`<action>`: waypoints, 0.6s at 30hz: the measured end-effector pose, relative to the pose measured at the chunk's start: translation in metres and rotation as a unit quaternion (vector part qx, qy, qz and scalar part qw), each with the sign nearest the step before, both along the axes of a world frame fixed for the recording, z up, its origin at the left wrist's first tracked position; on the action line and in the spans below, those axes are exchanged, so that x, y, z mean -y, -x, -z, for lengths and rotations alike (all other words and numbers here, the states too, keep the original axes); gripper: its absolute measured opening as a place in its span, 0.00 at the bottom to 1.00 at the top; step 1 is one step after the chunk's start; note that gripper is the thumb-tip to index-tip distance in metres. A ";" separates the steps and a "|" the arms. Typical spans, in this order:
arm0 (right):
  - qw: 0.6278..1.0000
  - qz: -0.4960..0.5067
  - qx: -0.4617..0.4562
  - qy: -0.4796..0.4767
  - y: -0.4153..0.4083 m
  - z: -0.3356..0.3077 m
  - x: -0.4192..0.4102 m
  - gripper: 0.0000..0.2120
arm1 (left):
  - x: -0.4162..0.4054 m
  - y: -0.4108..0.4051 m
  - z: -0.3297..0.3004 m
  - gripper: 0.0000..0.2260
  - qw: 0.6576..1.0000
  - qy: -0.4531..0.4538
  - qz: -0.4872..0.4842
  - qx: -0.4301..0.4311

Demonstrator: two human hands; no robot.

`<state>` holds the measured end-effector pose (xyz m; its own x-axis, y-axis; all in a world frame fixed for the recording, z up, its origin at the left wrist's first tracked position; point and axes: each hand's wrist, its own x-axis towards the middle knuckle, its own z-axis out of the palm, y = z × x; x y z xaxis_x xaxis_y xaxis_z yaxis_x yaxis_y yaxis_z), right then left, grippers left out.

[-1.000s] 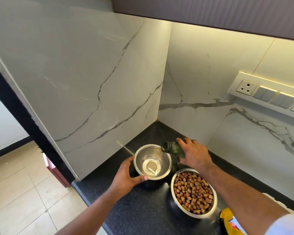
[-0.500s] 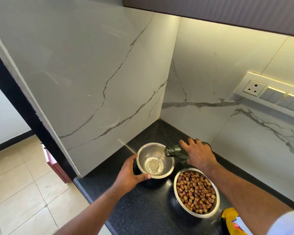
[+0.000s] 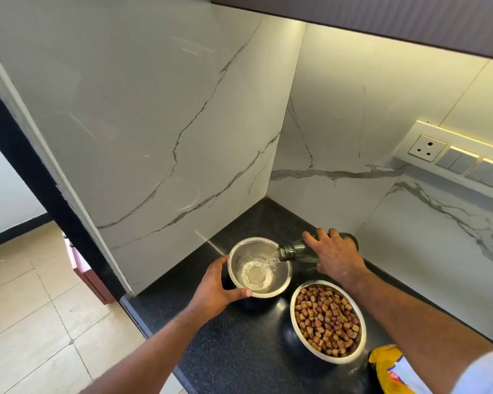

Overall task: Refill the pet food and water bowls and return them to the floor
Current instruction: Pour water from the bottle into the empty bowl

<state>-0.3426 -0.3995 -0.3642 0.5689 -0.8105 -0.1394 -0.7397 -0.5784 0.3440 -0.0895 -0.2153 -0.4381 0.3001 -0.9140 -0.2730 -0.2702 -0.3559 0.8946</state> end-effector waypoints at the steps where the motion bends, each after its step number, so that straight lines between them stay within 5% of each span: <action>1: 1.000 0.000 -0.002 0.000 0.000 -0.001 0.000 0.48 | 0.000 0.000 0.000 0.52 1.000 0.000 0.000 0.001; 18: 1.000 0.005 -0.002 0.009 -0.001 -0.021 -0.005 0.45 | 0.005 0.000 0.001 0.55 1.000 0.016 0.004 -0.014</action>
<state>-0.3416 -0.3949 -0.3432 0.5605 -0.8183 -0.1273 -0.7435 -0.5649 0.3578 -0.0891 -0.2199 -0.4392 0.2847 -0.9250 -0.2516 -0.2477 -0.3246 0.9128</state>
